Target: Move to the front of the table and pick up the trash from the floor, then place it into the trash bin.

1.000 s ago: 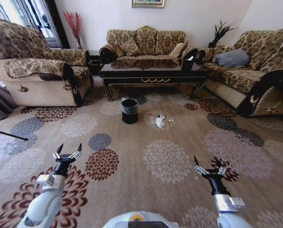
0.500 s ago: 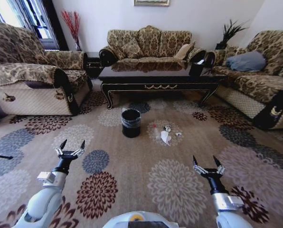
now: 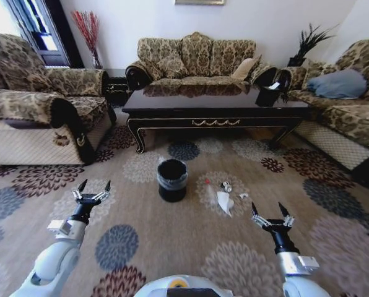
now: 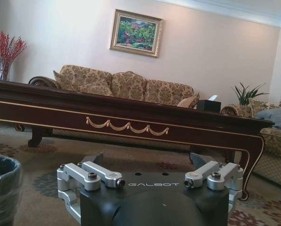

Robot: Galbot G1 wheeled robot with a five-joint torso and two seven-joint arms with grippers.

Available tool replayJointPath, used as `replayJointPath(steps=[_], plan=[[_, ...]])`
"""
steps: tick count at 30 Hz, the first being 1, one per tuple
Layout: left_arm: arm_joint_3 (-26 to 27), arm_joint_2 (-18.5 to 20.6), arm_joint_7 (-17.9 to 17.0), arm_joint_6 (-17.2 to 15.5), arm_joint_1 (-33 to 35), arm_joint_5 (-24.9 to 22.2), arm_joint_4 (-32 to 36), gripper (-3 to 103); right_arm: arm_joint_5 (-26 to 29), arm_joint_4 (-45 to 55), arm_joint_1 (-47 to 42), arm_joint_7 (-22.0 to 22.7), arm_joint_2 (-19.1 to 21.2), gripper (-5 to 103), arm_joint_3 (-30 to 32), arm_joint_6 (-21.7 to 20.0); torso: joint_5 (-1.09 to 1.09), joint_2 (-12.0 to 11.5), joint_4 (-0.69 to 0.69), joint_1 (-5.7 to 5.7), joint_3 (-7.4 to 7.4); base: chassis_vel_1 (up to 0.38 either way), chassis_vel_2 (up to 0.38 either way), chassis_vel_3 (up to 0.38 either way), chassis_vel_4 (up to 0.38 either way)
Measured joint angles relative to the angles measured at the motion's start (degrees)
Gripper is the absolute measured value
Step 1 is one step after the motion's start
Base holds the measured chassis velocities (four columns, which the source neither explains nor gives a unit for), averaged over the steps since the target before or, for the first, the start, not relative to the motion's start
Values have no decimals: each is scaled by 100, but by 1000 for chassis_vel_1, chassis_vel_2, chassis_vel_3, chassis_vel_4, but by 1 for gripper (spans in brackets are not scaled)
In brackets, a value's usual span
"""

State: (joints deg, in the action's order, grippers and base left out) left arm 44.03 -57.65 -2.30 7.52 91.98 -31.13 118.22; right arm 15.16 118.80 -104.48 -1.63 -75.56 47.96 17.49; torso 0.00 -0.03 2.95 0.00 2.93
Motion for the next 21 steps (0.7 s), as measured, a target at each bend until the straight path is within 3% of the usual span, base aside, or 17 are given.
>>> replayJointPath(steps=[10, 21], plan=[[-34, -33, 0, -8, 23, 24, -14, 100, -113, -13, -7, 58, -33, 100, -16, 19, -1, 0, -1, 0, 2, -178, 173, 199, -180], [-387, 24, -24, -196, -269, 71, -78, 100, -183, -104, 47, 56, -51, 100, -72, 5, 0, 0, -1, -1, 1, -46, 52, 49, -42]])
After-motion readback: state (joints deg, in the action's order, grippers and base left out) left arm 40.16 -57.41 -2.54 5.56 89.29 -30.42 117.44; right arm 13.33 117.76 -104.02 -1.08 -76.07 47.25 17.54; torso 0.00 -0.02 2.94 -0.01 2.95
